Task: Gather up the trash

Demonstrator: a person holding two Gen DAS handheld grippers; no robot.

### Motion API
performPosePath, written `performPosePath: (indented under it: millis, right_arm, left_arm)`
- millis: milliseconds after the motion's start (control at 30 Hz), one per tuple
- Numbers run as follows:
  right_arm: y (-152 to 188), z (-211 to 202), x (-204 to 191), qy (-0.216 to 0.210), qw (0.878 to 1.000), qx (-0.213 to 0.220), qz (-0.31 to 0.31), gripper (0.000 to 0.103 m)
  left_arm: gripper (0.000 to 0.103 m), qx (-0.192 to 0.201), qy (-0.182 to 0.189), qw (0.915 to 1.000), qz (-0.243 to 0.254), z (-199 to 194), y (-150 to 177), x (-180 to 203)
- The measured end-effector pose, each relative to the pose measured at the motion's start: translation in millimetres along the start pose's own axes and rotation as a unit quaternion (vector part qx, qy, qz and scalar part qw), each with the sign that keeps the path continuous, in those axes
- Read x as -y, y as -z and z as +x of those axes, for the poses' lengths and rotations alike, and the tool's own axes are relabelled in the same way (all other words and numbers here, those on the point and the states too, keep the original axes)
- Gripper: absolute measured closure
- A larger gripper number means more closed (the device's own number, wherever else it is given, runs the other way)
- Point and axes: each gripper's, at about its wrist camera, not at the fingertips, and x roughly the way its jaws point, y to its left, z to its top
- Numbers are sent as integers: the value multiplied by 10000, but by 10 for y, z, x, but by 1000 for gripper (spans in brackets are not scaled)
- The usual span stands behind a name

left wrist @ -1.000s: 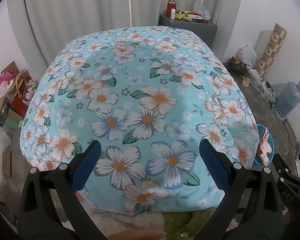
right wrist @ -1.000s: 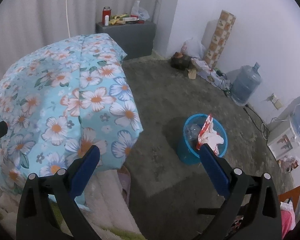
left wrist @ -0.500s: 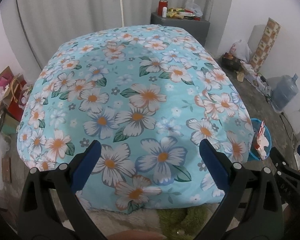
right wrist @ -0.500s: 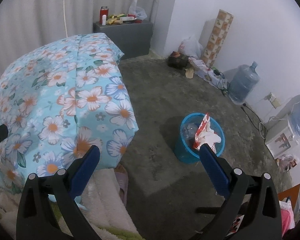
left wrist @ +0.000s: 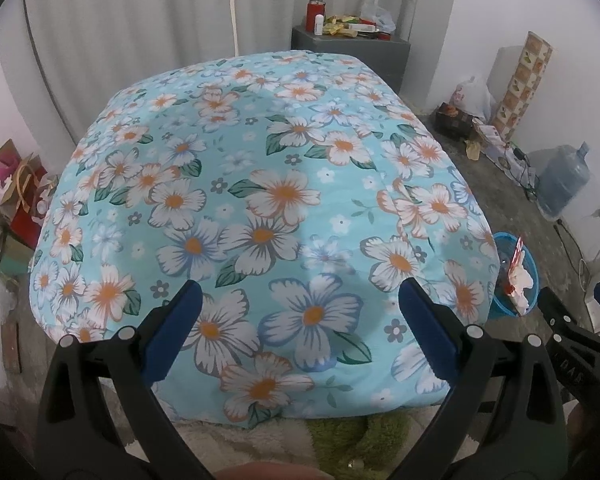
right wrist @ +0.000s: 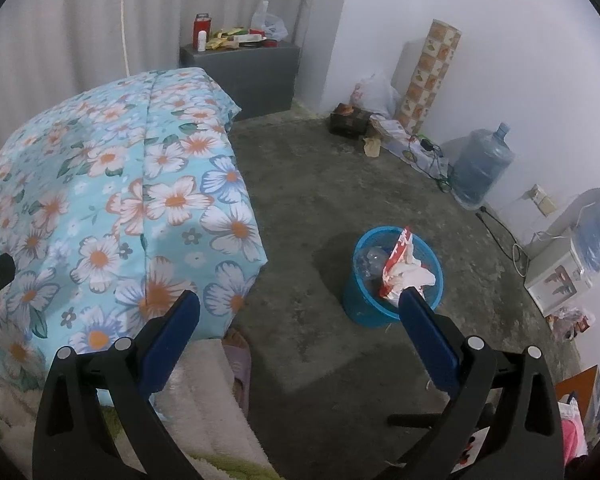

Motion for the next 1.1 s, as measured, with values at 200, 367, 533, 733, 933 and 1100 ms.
performPosePath:
  millis: [200, 367, 533, 733, 933, 1100]
  right_arm:
    - [11, -4, 44, 39, 10000, -6, 45, 6]
    - [15, 1, 75, 67, 9999, -20, 80, 6]
    - [22, -1, 80, 49, 9999, -27, 95, 6]
    - [20, -2, 71, 45, 9999, -29, 92, 6]
    - [16, -7, 62, 44, 10000, -16, 75, 6]
    - [8, -5, 60, 46, 10000, -21, 71, 6]
  left_arm:
    - [9, 13, -38, 10000, -54, 6, -3, -6]
    - [9, -3, -64, 9999, -83, 28, -4, -51]
    - [9, 1, -89, 9999, -122, 34, -24, -80]
    - [9, -15, -100, 9998, -149, 45, -35, -102]
    - [9, -22, -93, 9999, -137, 53, -39, -114]
    - [9, -8, -97, 9998, -146, 46, -38, -121]
